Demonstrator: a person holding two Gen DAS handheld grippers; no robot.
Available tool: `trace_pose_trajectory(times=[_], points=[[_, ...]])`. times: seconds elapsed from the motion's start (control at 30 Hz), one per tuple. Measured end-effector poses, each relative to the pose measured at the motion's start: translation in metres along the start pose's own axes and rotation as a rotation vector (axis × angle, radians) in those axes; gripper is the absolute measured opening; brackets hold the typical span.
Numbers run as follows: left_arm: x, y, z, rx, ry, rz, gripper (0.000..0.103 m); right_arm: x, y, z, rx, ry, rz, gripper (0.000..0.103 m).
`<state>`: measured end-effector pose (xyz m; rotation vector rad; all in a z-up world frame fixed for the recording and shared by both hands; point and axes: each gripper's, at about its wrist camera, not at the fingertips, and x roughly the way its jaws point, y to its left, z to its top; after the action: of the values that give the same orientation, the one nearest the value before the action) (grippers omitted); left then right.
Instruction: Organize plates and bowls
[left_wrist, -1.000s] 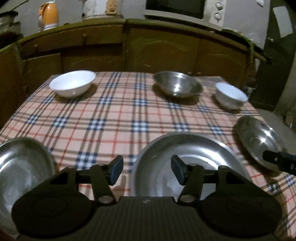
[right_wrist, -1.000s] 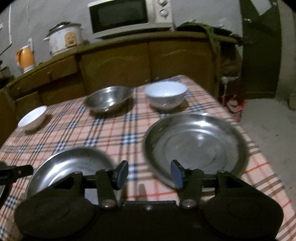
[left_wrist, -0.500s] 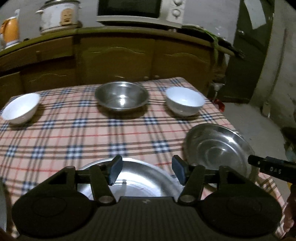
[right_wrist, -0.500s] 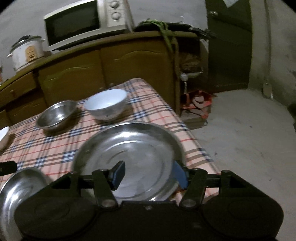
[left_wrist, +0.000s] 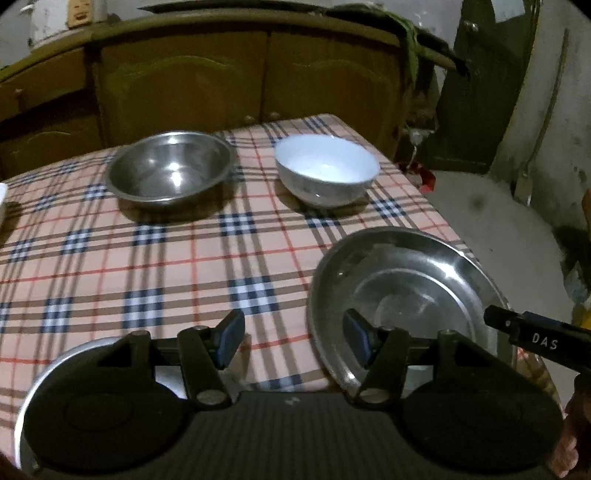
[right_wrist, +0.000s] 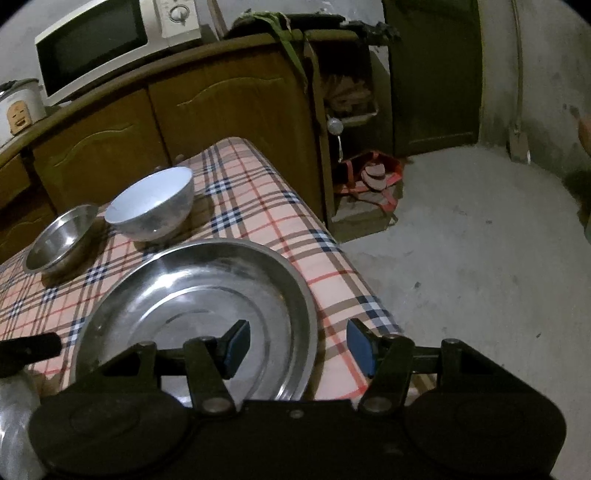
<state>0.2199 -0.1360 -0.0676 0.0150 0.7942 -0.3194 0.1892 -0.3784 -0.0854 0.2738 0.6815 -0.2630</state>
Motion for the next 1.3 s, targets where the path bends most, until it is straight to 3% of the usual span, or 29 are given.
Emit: trace_pose_trajectory(times=[0.13,0.2,0.27,0.37,0.5,0.93,1.3], points=[[0.017,-0.009,0.005,0.015,0.035,-0.011,0.059,0.008,0.0,0.001,0.013,0.022,0.038,0.07],[0.024,-0.013,0.007,0.023,0.053,-0.019,0.047,0.012,0.001,0.001,0.016,0.034,0.043,0.067],[0.03,-0.015,0.007,0.024,0.077,-0.033,0.033,0.015,0.0,0.001,0.028,0.041,0.052,0.047],[0.032,-0.016,0.005,0.029,0.074,-0.012,0.023,0.014,-0.002,0.001,0.036,0.032,0.027,0.031],[0.025,-0.01,0.006,0.003,0.07,-0.017,0.016,0.006,-0.006,-0.001,0.045,0.022,0.026,0.02],[-0.049,0.005,0.006,-0.006,-0.058,-0.002,0.016,-0.071,0.025,0.006,-0.034,-0.114,0.071,0.02],[-0.107,0.023,-0.009,-0.003,-0.116,0.062,0.016,-0.121,0.058,-0.002,-0.084,-0.162,0.132,0.02]])
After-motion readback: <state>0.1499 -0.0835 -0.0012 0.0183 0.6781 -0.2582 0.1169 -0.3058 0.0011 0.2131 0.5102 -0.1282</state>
